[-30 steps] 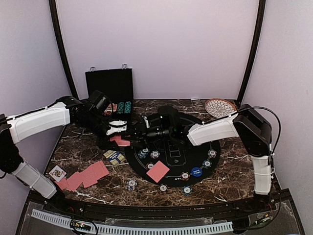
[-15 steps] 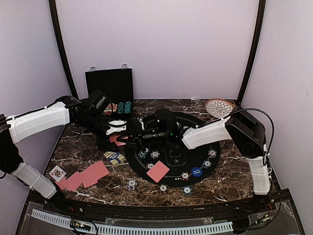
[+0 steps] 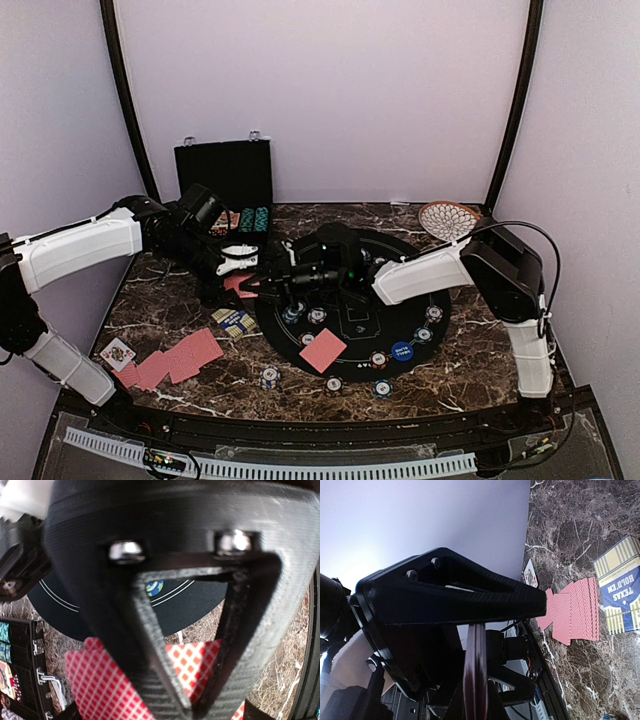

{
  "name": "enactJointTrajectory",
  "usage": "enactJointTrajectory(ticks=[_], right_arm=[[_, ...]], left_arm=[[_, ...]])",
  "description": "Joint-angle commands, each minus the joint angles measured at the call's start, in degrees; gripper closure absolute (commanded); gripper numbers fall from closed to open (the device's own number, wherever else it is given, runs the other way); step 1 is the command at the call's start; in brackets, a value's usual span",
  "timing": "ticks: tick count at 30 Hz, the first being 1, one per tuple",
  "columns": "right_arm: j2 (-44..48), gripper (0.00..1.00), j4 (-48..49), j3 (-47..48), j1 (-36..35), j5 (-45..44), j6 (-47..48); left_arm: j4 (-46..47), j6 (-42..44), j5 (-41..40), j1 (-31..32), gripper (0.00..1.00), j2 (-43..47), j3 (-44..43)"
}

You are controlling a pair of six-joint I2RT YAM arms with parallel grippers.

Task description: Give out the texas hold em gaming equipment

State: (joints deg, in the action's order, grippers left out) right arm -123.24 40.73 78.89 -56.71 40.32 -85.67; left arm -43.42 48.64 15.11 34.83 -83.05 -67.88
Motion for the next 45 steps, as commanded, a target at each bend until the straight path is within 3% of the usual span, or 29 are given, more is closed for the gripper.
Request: enactJointTrajectory(ticks=[1, 4, 10, 14, 21, 23, 28, 39, 43, 45], right_arm=[[1.5, 0.99, -0.49, -0.51, 0.11, -0.47, 2.37], [1.39, 0.92, 0.38, -0.33, 0.05, -0.63, 1.94], [0.11, 0.79, 0.82, 1.82, -0.24, -0.49, 1.55], [-0.66, 0.76, 0.26, 3.11, -0.29, -0.54, 1.47], [1.05, 0.73, -9.97, 3.42, 0.12, -2.42, 7.29], [1.49, 0.76, -10.63, 3.17, 0.26, -2.16, 7.88], [2.26, 1.0, -5.7, 0.43, 0.79, -1.4, 5.34], [4.05, 1.0, 1.57, -4.13, 1.03, -1.23, 2.68], [4.27, 1.0, 3.07, -4.76, 0.99, -0.53, 2.64], [4.45, 1.0, 3.77, -5.26, 0.99, -0.3, 2.62]], left_arm=[[-1.21, 0.76, 0.13, 0.15, 0.3, 1.79, -0.38], [-0.61, 0.99, -0.16, 0.12, 0.36, 1.85, -0.06], [-0.65, 1.03, -0.26, 0.1, 0.37, 1.46, 0.18], [-0.77, 1.26, -0.59, 0.15, 0.37, 1.53, 0.29], [-1.01, 1.35, -1.35, 0.11, 0.32, 1.44, 0.21], [-1.05, 1.33, -1.46, 0.16, 0.3, 1.48, 0.16], [-1.17, 1.21, -1.49, 0.24, 0.25, 1.49, -0.06], [-1.99, 1.62, -1.07, 0.24, 0.22, 1.74, 0.64], [-3.42, 2.0, 0.05, 0.28, 0.05, 2.27, 1.22], [-3.49, 2.44, 0.82, 0.32, 0.02, 3.13, 1.52]])
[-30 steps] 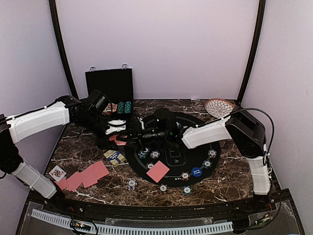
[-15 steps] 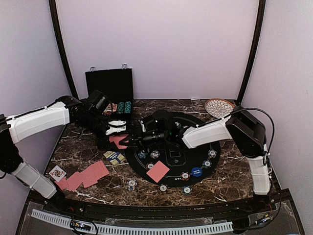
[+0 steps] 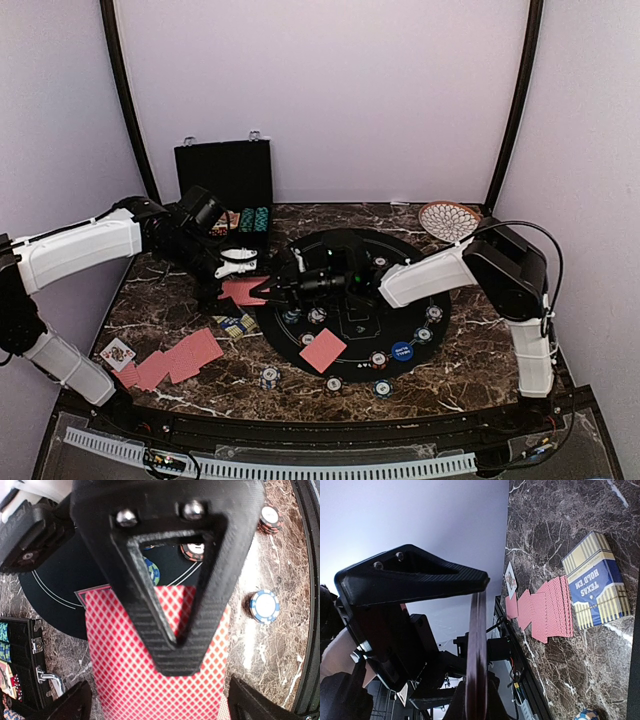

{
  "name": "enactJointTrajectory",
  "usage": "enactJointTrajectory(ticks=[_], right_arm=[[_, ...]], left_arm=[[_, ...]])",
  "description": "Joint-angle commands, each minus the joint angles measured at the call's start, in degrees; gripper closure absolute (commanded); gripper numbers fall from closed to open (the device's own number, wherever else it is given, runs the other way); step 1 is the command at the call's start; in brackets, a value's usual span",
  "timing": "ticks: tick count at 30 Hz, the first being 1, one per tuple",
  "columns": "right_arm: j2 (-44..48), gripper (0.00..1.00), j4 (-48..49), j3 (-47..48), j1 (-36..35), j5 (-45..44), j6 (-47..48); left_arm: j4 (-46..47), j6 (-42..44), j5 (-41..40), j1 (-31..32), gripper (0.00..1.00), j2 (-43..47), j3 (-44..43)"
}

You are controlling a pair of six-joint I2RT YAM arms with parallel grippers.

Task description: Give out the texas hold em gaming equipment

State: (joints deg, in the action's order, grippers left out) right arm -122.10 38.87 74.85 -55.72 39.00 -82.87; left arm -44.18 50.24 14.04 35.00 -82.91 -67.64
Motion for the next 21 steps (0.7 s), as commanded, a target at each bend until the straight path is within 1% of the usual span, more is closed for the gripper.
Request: enactJointTrajectory(ticks=[1, 7, 10, 21], right_arm=[[3.36, 1.0, 5.87, -1.32, 0.0, 1.13, -0.13], [1.59, 1.0, 8.22, 0.46, -0.55, 2.3, -1.97], [0.47, 1.0, 8.63, 2.11, -0.94, 2.97, -2.51], [-0.47, 1.0, 8.94, 2.49, -1.36, 3.32, -2.99]], left_arm=[[-2.56, 1.09, 2.27, 0.19, 0.01, 3.23, 1.36], [-2.65, 1.26, 3.02, 0.75, 0.01, 2.41, 0.62], [-2.43, 1.12, 3.13, 1.12, 0.05, 1.05, -0.14], [0.43, 1.49, -1.01, 1.26, 0.07, 0.57, -0.9]])
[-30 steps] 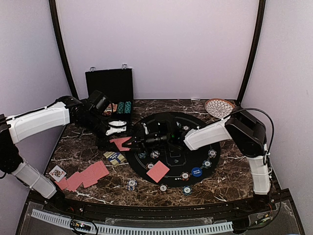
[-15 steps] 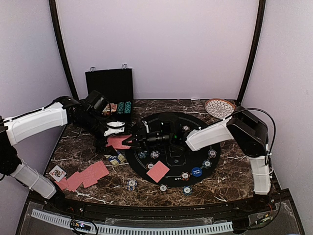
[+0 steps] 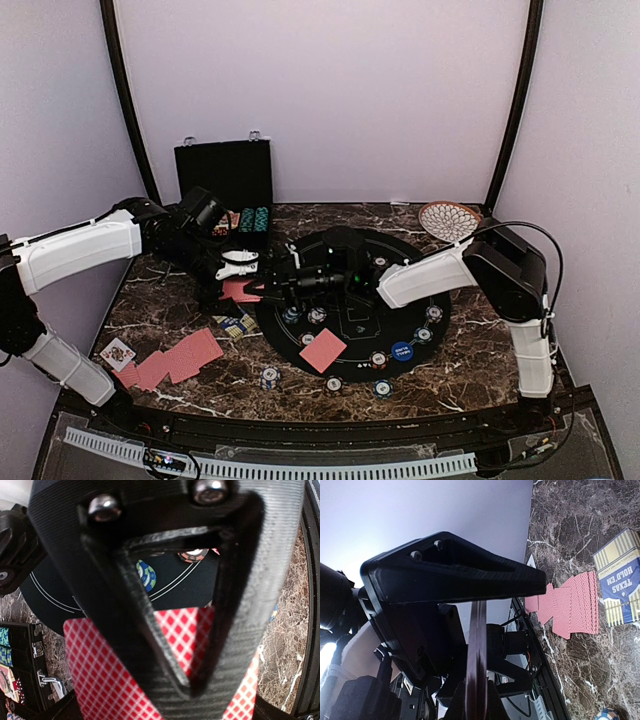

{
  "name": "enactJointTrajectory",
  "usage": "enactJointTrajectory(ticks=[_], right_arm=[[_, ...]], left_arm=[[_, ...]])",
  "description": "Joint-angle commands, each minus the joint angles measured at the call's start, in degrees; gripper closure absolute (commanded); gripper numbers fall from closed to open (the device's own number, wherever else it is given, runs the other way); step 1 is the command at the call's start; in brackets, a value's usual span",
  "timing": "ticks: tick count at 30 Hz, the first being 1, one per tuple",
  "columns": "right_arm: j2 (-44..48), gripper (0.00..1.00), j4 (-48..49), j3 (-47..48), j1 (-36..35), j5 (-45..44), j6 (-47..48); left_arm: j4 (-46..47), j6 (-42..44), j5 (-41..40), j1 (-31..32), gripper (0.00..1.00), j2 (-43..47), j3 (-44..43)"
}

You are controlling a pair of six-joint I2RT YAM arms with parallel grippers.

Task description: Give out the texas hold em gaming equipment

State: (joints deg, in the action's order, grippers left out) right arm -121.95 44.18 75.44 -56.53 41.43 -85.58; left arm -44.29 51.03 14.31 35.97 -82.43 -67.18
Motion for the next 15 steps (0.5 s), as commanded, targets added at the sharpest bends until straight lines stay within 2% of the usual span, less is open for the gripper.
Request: enactJointTrajectory(ticks=[1, 10, 15], right_arm=[[-0.74, 1.0, 3.58, 2.1, -0.59, 0.94, -0.35], [-2.17, 1.0, 3.37, 3.88, -0.95, 0.68, -0.81], [-2.26, 0.94, 3.41, 3.79, -0.95, -0.13, -1.1]], left_arm=[[0.36, 0.69, -0.72, 0.32, 0.08, 0.08, -1.46], [-0.64, 0.77, 0.08, 0.57, 0.31, 0.32, -1.66], [-1.15, 1.29, -0.26, 0.79, 0.42, 0.37, -1.4]])
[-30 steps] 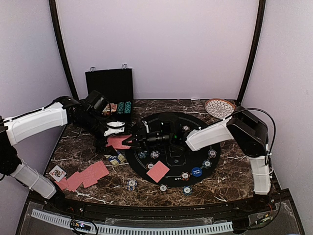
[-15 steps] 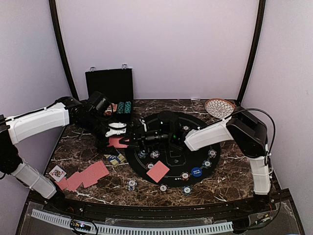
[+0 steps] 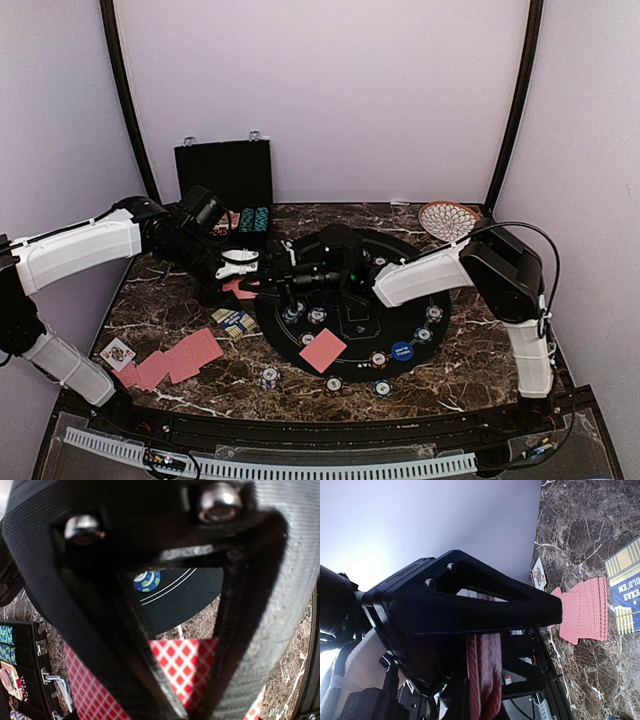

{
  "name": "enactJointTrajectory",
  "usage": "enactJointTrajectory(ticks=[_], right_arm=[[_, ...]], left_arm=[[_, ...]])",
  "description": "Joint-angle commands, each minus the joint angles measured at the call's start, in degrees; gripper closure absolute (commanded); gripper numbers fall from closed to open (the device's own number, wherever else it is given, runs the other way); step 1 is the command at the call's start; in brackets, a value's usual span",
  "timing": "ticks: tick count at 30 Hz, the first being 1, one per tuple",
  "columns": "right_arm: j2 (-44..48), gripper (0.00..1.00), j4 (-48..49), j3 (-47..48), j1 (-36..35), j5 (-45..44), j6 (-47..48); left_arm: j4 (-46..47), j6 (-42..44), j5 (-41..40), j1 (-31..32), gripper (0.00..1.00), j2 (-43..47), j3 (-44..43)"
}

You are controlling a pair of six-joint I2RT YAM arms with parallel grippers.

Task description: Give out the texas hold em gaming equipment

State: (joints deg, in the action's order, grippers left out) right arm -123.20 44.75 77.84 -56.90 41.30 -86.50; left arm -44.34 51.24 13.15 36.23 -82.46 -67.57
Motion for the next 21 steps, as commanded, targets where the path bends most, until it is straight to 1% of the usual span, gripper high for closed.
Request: enactJointTrajectory(ticks=[1, 2, 3, 7, 14, 16, 19, 21], right_arm=[[-1.09, 0.91, 2.88, 1.54, -0.58, -0.18, -0.24], [-1.34, 0.9, 2.99, 1.72, -0.55, -0.33, -0.4], [-1.56, 0.89, 3.19, 1.96, -0.57, -0.4, -0.64], [-2.54, 0.83, 3.79, 2.98, -0.58, -0.52, -1.5], [-3.38, 0.82, 3.92, 3.6, -0.5, -0.94, -2.08], [-2.88, 0.82, 2.52, 3.05, -0.3, -1.21, -1.32], [-1.01, 0.81, -3.73, 2.27, 0.1, -2.33, 2.51], [0.22, 0.81, -5.82, 1.48, 0.42, -2.62, 4.22]], left_arm=[[-1.19, 1.25, 0.74, 0.63, 0.44, 0.38, -1.0], [-1.37, 1.28, 0.69, 0.66, 0.47, 0.35, -0.97], [-1.41, 1.31, 0.62, 0.72, 0.48, 0.36, -0.97], [-1.66, 1.47, 0.2, 0.94, 0.49, 0.36, -1.03], [-2.18, 1.75, -0.39, 1.01, 0.47, -0.13, -0.81], [-2.3, 1.9, -0.67, 1.06, 0.47, -0.16, -0.62], [-2.18, 2.12, -1.02, 1.11, 0.47, -0.1, -0.12], [-2.17, 2.1, -1.34, 1.11, 0.47, -0.14, 0.23]])
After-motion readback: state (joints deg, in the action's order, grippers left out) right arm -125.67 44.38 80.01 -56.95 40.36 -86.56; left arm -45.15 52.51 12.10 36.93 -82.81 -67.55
